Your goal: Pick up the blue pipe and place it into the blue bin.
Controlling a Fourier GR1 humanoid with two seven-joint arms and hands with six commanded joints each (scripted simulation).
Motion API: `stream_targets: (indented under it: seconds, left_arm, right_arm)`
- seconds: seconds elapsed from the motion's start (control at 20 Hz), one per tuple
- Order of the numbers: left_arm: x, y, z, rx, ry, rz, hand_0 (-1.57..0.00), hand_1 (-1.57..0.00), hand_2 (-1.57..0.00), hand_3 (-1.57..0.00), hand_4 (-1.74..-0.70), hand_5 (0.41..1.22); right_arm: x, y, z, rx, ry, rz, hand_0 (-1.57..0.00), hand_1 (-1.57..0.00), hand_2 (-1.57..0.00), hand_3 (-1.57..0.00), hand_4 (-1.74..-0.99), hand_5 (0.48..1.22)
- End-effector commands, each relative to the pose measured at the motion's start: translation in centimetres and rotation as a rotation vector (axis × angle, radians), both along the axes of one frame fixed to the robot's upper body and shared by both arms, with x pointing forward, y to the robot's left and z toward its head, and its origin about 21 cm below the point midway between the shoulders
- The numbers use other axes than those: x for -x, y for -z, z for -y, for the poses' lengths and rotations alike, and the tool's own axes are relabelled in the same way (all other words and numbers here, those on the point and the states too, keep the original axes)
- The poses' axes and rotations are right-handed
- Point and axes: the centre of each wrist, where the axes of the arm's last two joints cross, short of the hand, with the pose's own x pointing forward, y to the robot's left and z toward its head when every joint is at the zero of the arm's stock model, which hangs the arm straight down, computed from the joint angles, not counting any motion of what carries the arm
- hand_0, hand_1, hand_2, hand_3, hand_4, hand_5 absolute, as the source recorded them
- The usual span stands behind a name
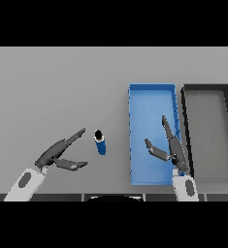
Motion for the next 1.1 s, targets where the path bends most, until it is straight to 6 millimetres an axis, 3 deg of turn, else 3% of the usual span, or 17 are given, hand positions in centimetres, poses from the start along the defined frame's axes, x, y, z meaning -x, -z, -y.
stream_targets:
  seconds: [0.0,0.25,0.35,0.65,0.85,0.95,1.05]
  left_arm:
    - [0.1,0.3,0.6,0.008,0.007,0.007,0.00,0.00,0.00,0.00,-1.19,0.466]
    - [-1.0,2.2,3.1,0.012,0.017,-0.050,0.00,0.00,0.00,0.00,-1.21,0.468]
    - [-1.5,3.4,4.3,0.018,0.022,-0.074,0.00,0.00,0.00,0.00,-1.19,0.467]
    - [-2.9,4.6,7.2,0.001,0.065,-0.061,0.00,0.00,0.00,0.00,-1.13,0.462]
    - [-3.5,5.1,8.9,0.109,0.080,-0.064,0.00,0.00,0.00,0.00,-1.21,0.533]
    - [-3.9,4.9,9.4,0.147,0.064,-0.071,0.00,-0.04,-0.11,-0.04,-1.27,0.585]
    - [-3.8,4.9,10.2,0.160,0.057,-0.073,-0.10,-0.26,-0.36,-0.22,-1.32,0.651]
  right_arm:
    - [0.1,-0.1,0.2,0.003,0.004,0.005,0.00,0.00,0.00,0.00,-1.223,0.619]
    - [0.2,-0.1,-0.3,0.006,0.008,-0.013,0.00,0.00,0.00,0.00,-1.229,0.622]
    - [0.3,-0.1,-0.2,-0.003,0.000,-0.002,0.00,0.00,0.00,0.00,-1.223,0.618]
    - [0.4,-0.1,0.2,0.003,0.027,-0.006,0.00,0.00,0.00,0.00,-1.201,0.605]
    - [0.5,-0.4,0.6,-0.009,0.026,-0.016,0.00,0.00,0.00,0.00,-1.206,0.606]
    - [0.6,-0.1,0.8,0.003,0.031,-0.025,0.00,0.00,0.00,0.00,-1.196,0.603]
    - [0.3,-0.3,0.5,-0.009,0.021,-0.019,0.00,0.00,0.00,0.00,-1.198,0.605]
